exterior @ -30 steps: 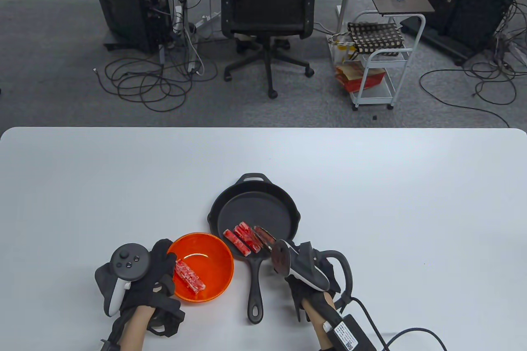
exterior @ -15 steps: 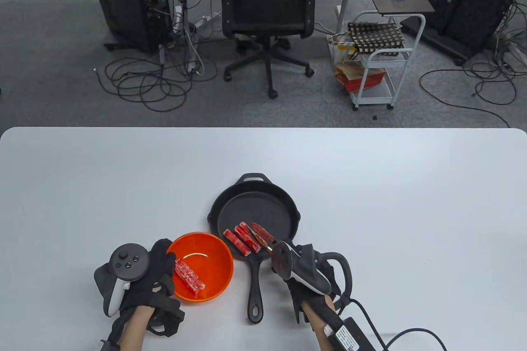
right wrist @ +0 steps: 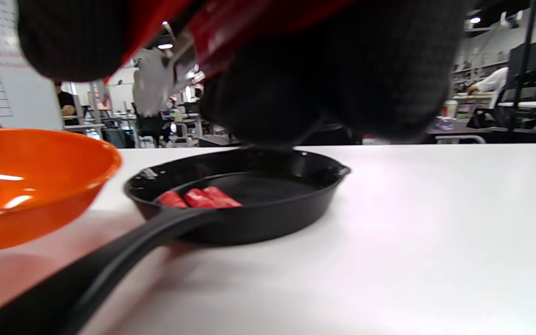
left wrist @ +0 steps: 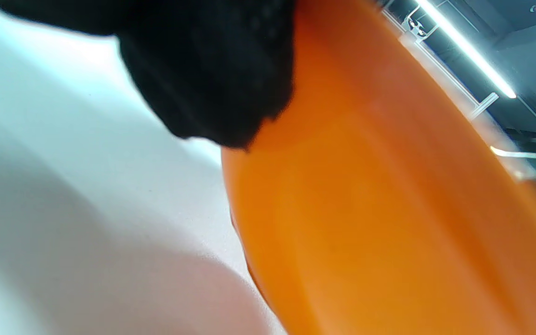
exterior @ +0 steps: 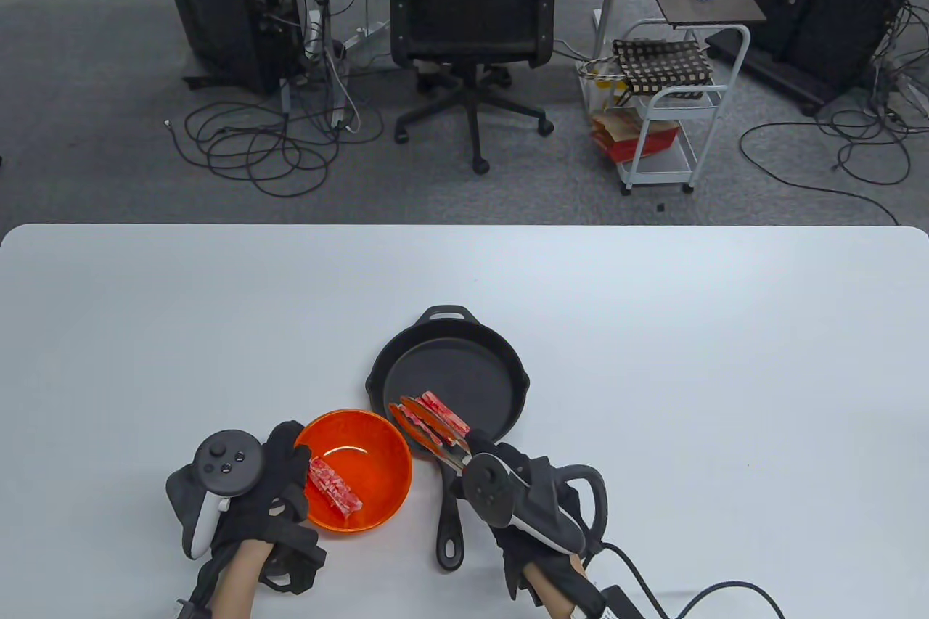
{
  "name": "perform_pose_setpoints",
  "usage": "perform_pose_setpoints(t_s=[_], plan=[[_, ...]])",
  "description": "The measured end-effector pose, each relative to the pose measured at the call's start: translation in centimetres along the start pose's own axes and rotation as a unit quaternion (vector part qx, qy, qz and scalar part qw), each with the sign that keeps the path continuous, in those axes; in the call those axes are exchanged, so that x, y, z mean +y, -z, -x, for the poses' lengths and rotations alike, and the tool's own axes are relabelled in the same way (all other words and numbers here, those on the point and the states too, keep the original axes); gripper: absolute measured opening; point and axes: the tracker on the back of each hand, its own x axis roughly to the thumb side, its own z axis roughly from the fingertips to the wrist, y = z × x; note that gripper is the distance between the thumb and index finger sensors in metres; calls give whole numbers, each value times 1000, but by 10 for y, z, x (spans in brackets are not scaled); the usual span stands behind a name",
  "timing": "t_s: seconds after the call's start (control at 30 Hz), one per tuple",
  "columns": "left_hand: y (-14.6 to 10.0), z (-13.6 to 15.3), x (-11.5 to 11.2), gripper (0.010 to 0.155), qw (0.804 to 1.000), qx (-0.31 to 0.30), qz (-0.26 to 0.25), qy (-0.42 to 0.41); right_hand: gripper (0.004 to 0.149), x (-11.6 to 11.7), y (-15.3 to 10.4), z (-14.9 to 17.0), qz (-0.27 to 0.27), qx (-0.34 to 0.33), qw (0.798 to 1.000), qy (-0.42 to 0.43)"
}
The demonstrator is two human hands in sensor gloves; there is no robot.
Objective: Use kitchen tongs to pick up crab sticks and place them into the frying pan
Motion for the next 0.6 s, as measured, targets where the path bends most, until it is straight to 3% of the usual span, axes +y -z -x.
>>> perform_pose_setpoints(t_s=[0.27,0.6], plan=[[1,0,0,52,1000,-4,-5,-3,66,15,-4,-29,-45,-60,997,-7],[0,0,0,52,1000,-10,-5,-1,66,27,-4,-42,-76,-81,994,-11]])
